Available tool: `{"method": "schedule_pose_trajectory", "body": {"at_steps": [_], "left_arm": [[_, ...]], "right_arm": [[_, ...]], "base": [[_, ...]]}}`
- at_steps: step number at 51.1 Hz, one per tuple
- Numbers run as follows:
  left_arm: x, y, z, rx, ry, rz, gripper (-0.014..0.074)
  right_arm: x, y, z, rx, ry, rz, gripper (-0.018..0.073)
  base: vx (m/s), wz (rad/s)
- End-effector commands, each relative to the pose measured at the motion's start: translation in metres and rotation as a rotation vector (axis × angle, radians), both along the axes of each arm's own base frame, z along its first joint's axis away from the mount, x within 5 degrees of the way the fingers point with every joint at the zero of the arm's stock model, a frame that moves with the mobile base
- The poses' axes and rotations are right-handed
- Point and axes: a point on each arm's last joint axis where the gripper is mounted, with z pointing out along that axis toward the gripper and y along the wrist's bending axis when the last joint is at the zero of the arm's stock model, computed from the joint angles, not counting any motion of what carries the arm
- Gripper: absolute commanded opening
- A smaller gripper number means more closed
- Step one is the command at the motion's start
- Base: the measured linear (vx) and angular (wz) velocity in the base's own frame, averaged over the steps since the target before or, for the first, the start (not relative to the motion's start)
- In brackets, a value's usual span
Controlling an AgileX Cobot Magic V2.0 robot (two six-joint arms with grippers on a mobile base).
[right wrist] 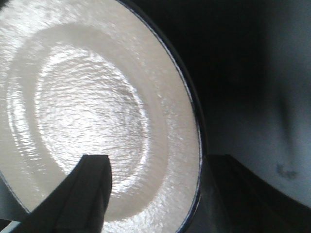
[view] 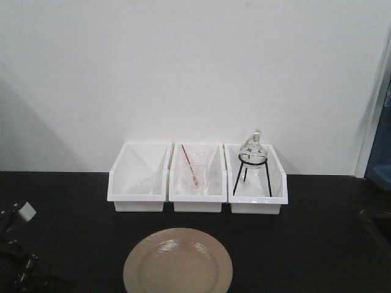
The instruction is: Arrange circular plates on left workspace
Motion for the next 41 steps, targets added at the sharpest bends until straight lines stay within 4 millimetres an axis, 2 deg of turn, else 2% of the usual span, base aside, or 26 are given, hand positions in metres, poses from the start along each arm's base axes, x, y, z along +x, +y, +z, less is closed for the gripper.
{"method": "schedule_pose_trajectory", "body": {"at_steps": [1,4,5,13,18,33,41], "left_arm": [[-0.001,-0.004,0.021,-0.053,-0.066,0.015,-0.0006],[-0.001,-0.004,0.021,-0.053,-0.066,0.015,-0.0006],[-0.001,-0.004,0.021,-0.053,-0.066,0.015,-0.0006],[-0.001,-0.004,0.021,-0.053,-0.067,0.018,-0.0006],[-0.001,-0.004,0.021,-0.051,-0.070,0.021,-0.0006],[0.000,-0.004,0.021,-0.048,-0.074,0.027,-0.0006],[0.000,-0.003,0.021,-0.045,-0.075,0.028,-0.0006]], "right_arm": [[0.005,-0.002,0.001,0.021,-0.003,-0.001,0.0466],[0.007,-0.003,-0.006,0.033,0.024,0.001,0.0466],[0.010,-0.004,-0.016,0.047,0.053,0.010,0.0466],[0.014,-0.003,-0.029,0.089,0.070,0.030,0.0437],[0.019,-0.001,-0.035,0.144,0.051,0.034,0.0355],[0.031,0.005,-0.046,0.261,-0.007,0.029,-0.0015],[0.029,0.007,-0.045,0.281,-0.016,0.086,-0.0008]], "base": [[0.00,0.00],[0.00,0.00],[0.00,0.00],[0.00,0.00],[0.00,0.00],[0.00,0.00],[0.00,0.00]]}}
